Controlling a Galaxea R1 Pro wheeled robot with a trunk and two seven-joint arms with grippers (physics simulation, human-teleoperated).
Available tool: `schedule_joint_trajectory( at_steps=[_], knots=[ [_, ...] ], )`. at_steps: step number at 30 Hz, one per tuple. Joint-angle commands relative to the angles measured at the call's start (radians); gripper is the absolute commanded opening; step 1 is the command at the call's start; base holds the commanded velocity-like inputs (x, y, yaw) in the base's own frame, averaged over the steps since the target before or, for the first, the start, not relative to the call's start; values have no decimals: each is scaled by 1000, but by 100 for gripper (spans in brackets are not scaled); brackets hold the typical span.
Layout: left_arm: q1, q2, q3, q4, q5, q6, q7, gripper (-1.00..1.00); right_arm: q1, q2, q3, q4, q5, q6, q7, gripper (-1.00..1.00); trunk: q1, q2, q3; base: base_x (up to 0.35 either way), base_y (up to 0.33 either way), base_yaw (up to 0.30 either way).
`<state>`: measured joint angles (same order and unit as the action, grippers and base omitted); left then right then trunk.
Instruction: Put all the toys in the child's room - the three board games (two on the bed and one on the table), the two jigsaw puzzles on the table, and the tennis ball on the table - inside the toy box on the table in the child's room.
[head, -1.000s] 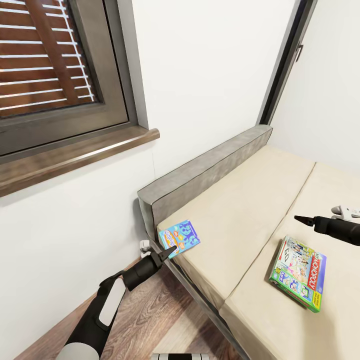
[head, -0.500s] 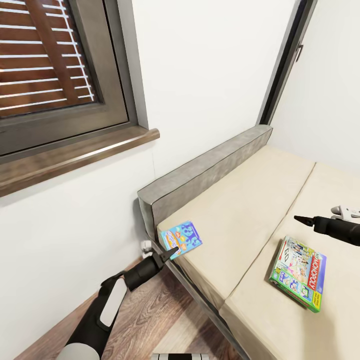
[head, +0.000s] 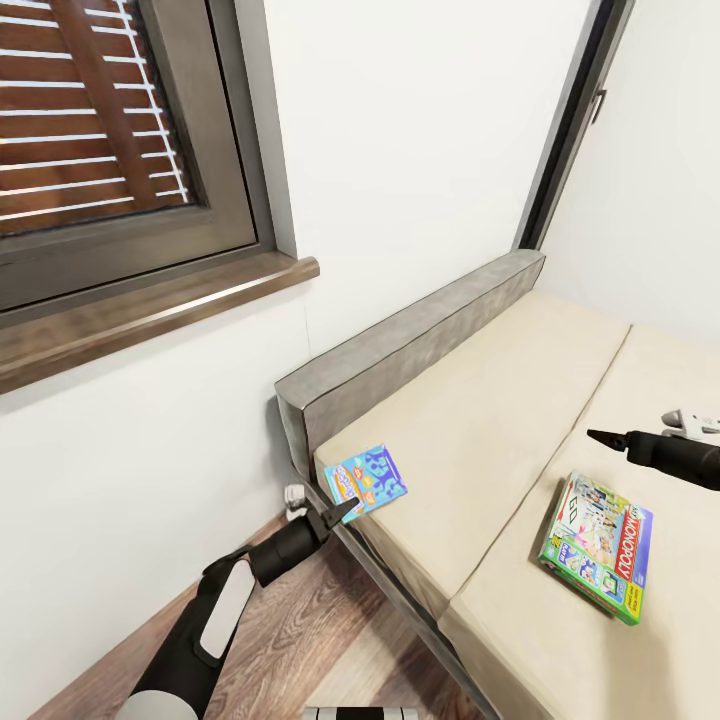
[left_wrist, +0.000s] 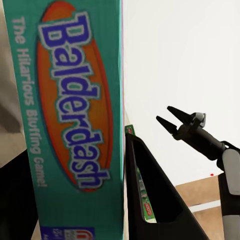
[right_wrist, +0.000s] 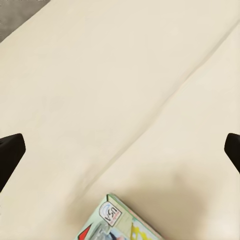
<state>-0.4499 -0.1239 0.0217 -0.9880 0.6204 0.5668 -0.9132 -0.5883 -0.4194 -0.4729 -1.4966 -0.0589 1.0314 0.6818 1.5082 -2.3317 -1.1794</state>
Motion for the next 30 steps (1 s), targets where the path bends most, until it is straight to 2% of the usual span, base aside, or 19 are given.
schedule_joint_trajectory(
  at_steps=[1, 7, 17, 30],
  knots=[
    [0, -1, 2, 0, 4, 8, -3, -100, -1, 0, -1, 0, -6, 7, -1, 100, 0, 0, -1, 0, 0, 0],
    [-1, 0, 1, 0, 4, 10, -3, -100, -1, 13, -1, -4, -5, 8, -1, 100, -19, 35, 15, 0, 0, 0],
    [-1, 0, 1, -4, 4, 20, -2, -100, -1, 19, 1, -6, -5, 12, -1, 100, -58, 105, 46, 0, 0, 0],
    [-1, 0, 0, -7, 4, 25, -3, -100, -1, 21, 30, -7, -4, 16, -2, 100, -108, 196, 87, 0, 0, 0]
  ],
)
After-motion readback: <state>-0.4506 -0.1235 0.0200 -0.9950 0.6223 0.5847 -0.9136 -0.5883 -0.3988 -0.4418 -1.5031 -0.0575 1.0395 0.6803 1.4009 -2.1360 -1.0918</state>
